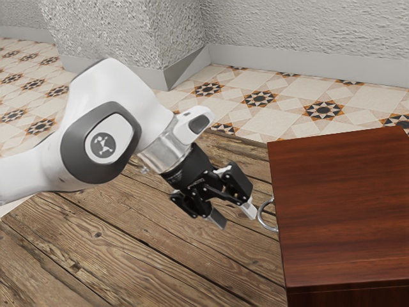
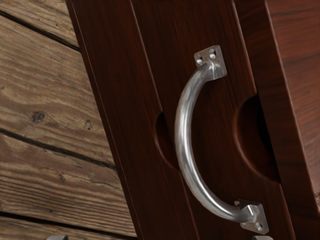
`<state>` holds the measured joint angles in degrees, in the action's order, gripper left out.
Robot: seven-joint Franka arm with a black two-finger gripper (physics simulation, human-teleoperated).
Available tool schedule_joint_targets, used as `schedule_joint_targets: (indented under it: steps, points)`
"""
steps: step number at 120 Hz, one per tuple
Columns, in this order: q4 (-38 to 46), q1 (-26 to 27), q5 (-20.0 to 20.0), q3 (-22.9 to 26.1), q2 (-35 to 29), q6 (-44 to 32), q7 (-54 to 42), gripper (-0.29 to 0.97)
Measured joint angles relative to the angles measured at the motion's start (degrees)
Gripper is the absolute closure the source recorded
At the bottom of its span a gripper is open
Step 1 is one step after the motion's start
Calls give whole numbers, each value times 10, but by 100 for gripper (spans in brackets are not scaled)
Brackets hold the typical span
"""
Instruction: Pull the drawer handle with one arm to open the drawer
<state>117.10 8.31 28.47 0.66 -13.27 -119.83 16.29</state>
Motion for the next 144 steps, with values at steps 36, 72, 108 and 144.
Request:
schedule_joint_targets:
  steps: [36,72,108,144]
  points:
    - [0,9,35,2,20,-28,18,23]
    - [-4,0,42,-7,39,-43,41,23]
    - [-25,1,42,-13,79,-61,43,25]
    - [-17,11,39,-26,73,-60,47,39]
